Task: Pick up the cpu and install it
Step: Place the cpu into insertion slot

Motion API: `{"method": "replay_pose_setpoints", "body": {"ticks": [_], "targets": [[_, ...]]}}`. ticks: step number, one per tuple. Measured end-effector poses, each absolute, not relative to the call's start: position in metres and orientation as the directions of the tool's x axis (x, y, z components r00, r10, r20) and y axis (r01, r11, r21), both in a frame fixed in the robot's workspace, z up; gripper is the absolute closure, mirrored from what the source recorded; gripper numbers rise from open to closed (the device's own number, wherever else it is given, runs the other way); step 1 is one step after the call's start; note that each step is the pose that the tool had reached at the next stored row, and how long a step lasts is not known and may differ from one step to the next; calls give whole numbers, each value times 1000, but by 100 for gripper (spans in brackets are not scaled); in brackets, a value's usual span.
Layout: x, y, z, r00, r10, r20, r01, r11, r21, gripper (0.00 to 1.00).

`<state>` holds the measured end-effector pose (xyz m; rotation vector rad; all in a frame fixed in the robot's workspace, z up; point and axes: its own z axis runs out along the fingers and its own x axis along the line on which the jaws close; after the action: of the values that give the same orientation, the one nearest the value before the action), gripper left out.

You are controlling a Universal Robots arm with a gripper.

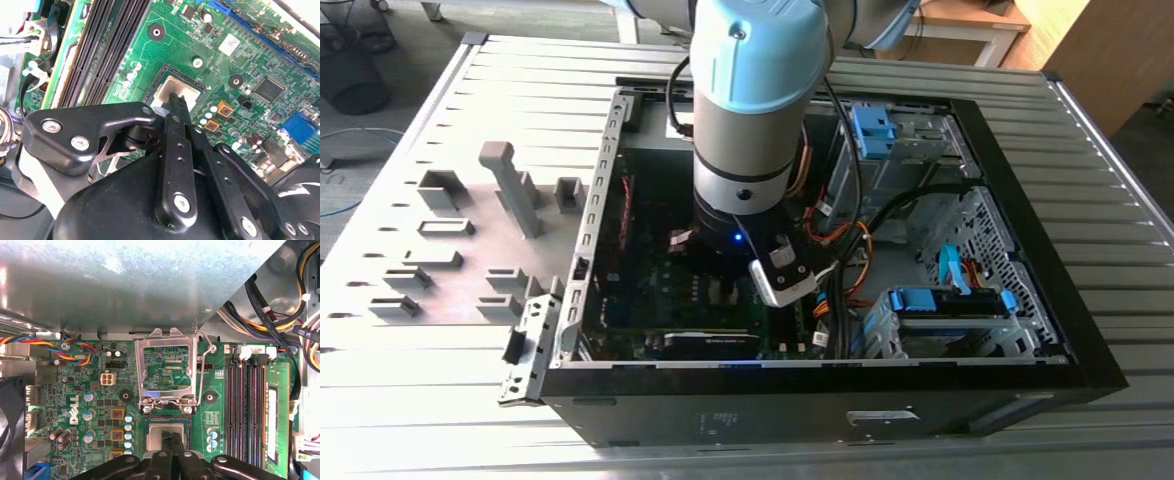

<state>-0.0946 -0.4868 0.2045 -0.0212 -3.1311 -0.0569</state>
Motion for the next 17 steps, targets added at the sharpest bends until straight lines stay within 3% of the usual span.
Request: {"method": "replay_pose_setpoints", "body": {"ticks": [17], "targets": [[-106, -487, 204, -1000, 13, 10, 13, 999, 38, 89]]}}
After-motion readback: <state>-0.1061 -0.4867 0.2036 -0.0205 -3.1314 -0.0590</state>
